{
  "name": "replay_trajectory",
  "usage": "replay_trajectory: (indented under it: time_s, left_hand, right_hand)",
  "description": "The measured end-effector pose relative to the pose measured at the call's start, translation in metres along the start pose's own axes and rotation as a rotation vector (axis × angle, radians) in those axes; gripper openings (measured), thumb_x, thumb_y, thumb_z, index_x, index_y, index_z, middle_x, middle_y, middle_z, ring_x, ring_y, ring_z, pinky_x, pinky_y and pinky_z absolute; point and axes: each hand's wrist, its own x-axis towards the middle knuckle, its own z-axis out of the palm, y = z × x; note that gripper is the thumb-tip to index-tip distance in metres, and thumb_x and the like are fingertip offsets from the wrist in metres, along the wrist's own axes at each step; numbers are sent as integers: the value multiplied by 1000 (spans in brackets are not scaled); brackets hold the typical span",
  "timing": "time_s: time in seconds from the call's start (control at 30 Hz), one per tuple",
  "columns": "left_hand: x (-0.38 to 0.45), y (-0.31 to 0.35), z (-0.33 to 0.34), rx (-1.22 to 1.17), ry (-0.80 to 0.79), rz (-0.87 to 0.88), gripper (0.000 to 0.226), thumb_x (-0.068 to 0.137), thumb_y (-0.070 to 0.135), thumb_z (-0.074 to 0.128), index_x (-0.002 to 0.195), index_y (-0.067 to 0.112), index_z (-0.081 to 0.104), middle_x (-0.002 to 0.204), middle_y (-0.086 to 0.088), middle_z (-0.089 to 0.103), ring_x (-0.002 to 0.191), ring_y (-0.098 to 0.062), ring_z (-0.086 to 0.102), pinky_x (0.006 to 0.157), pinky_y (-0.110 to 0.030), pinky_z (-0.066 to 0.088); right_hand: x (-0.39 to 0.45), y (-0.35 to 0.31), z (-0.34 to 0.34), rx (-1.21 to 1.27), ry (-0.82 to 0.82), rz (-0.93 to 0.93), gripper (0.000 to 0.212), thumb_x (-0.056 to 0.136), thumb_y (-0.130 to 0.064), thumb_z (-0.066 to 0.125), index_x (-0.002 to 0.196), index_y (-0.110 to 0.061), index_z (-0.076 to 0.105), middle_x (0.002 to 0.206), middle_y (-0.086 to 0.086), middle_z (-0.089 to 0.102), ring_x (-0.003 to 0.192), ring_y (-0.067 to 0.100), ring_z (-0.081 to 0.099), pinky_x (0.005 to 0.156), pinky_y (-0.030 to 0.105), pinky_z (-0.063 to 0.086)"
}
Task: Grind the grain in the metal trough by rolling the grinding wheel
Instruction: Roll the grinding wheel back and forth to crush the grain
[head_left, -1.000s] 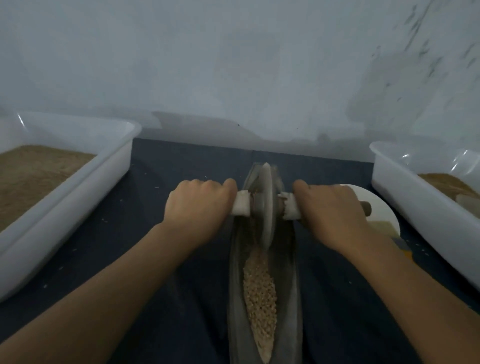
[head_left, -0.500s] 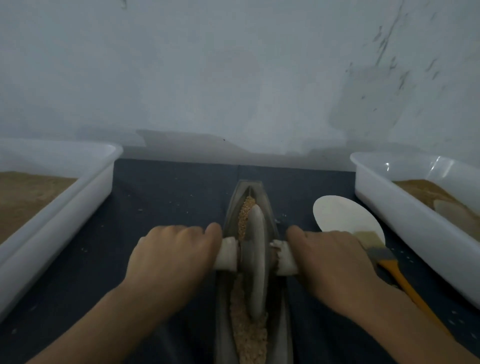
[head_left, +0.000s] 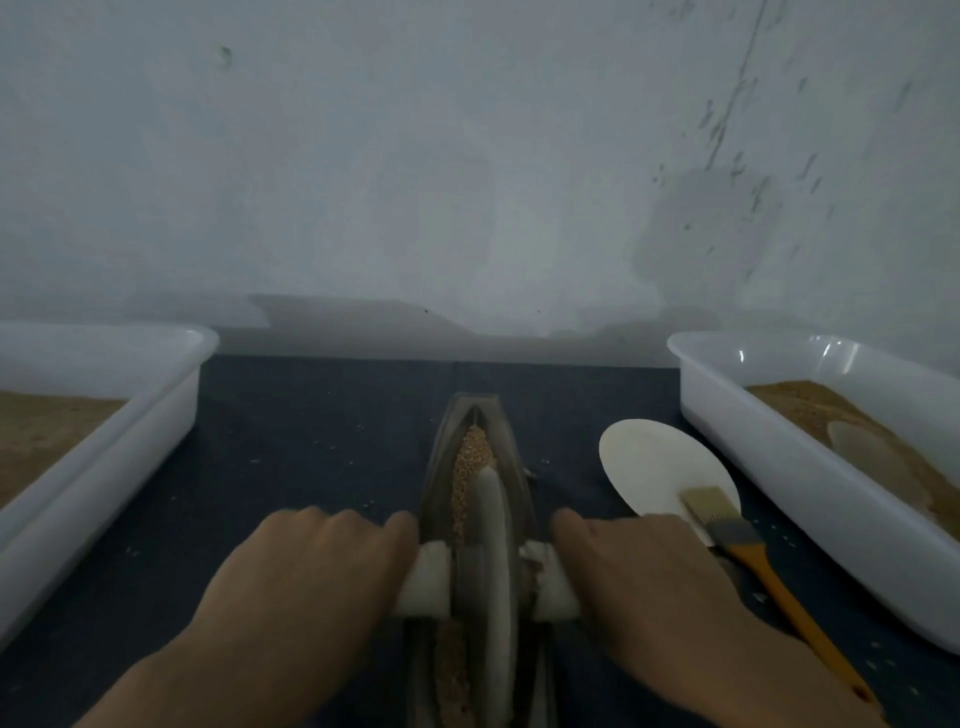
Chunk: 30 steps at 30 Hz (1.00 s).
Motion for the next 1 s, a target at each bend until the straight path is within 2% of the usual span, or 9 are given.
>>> replay_trajectory:
  time_s: [0.07, 0.13, 0.27, 0.43, 0.57, 0.7, 0.77, 0.83, 1.0]
  left_hand:
    - [-4, 1, -4, -11, 12, 42, 61, 25, 40, 83, 67, 29, 40, 45, 8, 41, 32, -11, 41, 34, -19, 21]
    - [2, -1, -1, 1, 68, 8, 66, 19, 32, 86, 64, 27, 39, 42, 7, 41, 30, -10, 30, 43, -16, 5]
    - [30, -8, 13, 76, 90, -103, 55, 38, 26, 88, 69, 23, 42, 49, 7, 46, 34, -12, 35, 43, -21, 14]
    - [52, -14, 20, 132, 165, -191, 46, 78, 34, 66, 82, 28, 20, 71, 7, 53, 53, -13, 39, 50, -28, 23]
    - [28, -10, 9, 21, 8, -112, 44, 79, 38, 62, 83, 34, 18, 75, 10, 48, 62, -15, 45, 55, -30, 27]
    - [-1, -2, 2, -21, -88, -67, 50, 77, 43, 62, 79, 37, 12, 69, 11, 38, 60, -14, 42, 54, -29, 25]
    - [1, 0, 3, 40, -14, -33, 54, 63, 41, 73, 80, 35, 23, 60, 10, 37, 49, -12, 38, 48, -26, 22]
    - [10, -1, 1, 40, 30, -68, 52, 52, 36, 79, 76, 30, 33, 55, 8, 42, 42, -13, 39, 44, -25, 20]
    - [38, -11, 18, 65, 74, -208, 38, 74, 32, 68, 80, 27, 31, 67, 6, 56, 56, -18, 56, 50, -29, 26]
  right_hand:
    - [-3, 0, 1, 1, -6, 13, 35, 81, -28, 56, 86, -28, 22, 87, -6, 57, 78, 22, 59, 61, 34, 33]
    - [4, 4, 1, -23, 51, 14, 34, 81, -25, 57, 86, -28, 25, 87, -4, 59, 76, 23, 60, 59, 33, 31]
    - [44, 16, 3, -143, 154, 10, 33, 81, -24, 62, 89, -25, 30, 87, -3, 63, 73, 23, 61, 52, 30, 22]
    - [68, 24, -2, -144, 163, 48, 35, 85, -27, 61, 88, -23, 26, 90, -1, 63, 77, 23, 61, 52, 30, 23]
    - [30, 13, -1, -65, 100, 5, 28, 83, -26, 61, 99, -23, 38, 93, -1, 63, 79, 22, 61, 61, 33, 35]
    - [4, 0, 0, -76, 51, -40, 44, 74, -27, 66, 85, -27, 24, 79, -5, 59, 69, 22, 61, 48, 32, 19]
    - [5, 1, -2, -131, 88, -18, 51, 63, -27, 74, 82, -26, 26, 69, -4, 58, 58, 21, 60, 44, 28, 10]
    - [15, 4, -1, -108, 104, -2, 36, 74, -26, 67, 93, -26, 36, 82, -3, 63, 70, 22, 62, 50, 29, 23]
    - [57, 14, -4, -195, 198, 20, 20, 84, -19, 56, 98, -20, 41, 94, -1, 65, 79, 25, 63, 58, 32, 26]
